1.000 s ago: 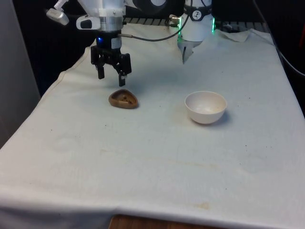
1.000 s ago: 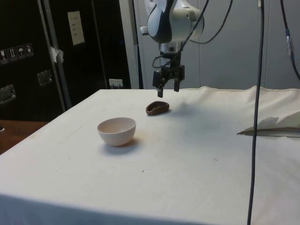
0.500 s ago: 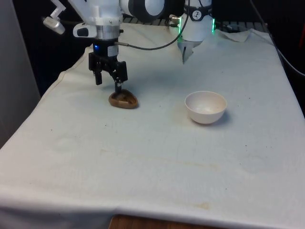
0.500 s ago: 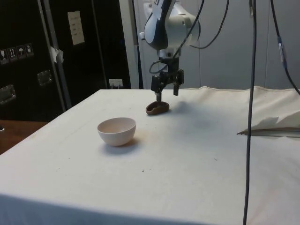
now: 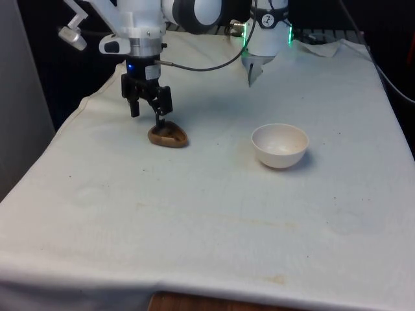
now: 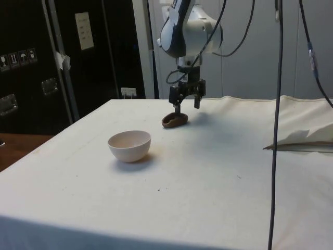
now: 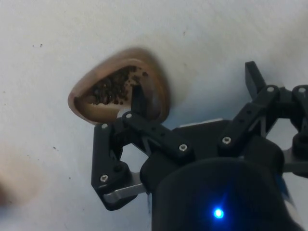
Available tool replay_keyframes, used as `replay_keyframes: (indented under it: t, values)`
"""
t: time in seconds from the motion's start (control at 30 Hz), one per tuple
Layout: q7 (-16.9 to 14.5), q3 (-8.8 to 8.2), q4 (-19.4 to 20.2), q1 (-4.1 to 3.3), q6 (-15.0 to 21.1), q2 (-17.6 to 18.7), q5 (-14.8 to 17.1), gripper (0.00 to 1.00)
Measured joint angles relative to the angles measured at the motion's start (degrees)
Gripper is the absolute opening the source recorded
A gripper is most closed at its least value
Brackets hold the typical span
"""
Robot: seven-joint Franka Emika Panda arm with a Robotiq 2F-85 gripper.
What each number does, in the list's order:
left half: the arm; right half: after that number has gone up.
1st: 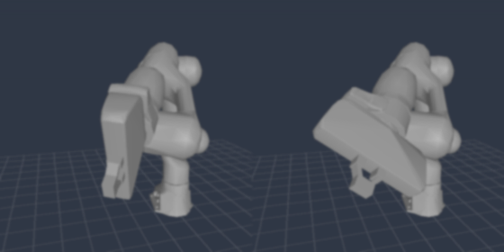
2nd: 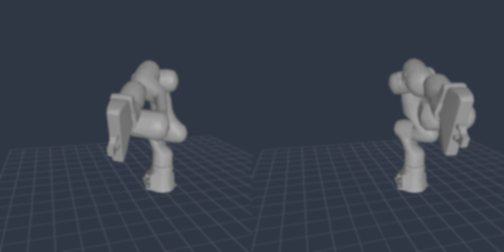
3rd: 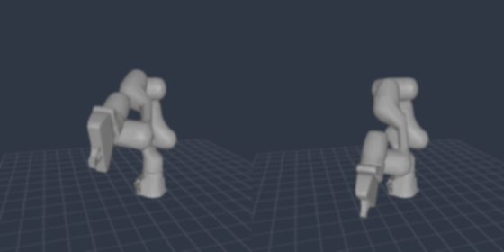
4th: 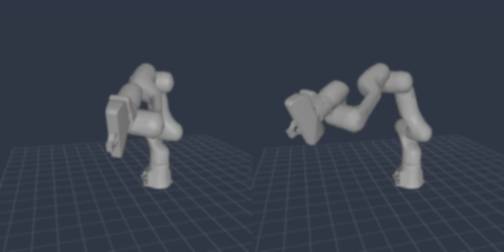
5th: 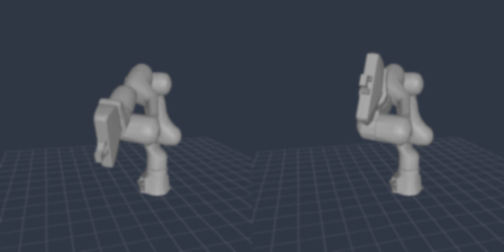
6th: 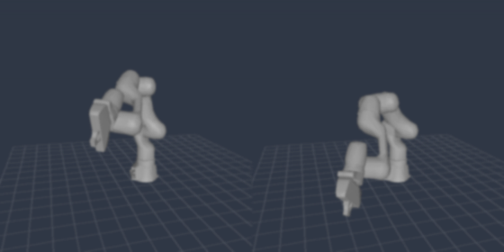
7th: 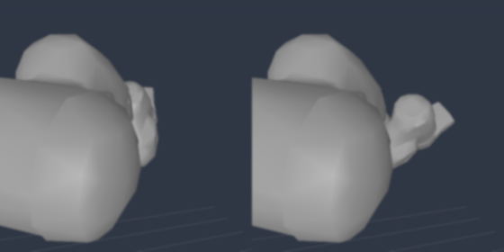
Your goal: Pour the coffee beans from the cup into the bowl.
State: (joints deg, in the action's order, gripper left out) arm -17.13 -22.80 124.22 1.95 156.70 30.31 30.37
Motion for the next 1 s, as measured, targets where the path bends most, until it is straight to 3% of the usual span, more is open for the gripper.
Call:
replay_keyframes:
  t: [0.7, 0.87, 0.9, 1.0]
  values:
    - [0.74, 0.11, -0.97, -0.17, 0.00, 1.03, 1.03, 0.99]
    - [0.86, 0.06, -0.97, -0.17, 0.00, 1.03, 1.03, 0.66]
    - [0.86, 0.06, -0.97, -0.17, 0.00, 1.03, 1.03, 0.66]
    - [0.92, 0.06, -0.97, -0.17, 0.00, 1.03, 1.03, 0.50]
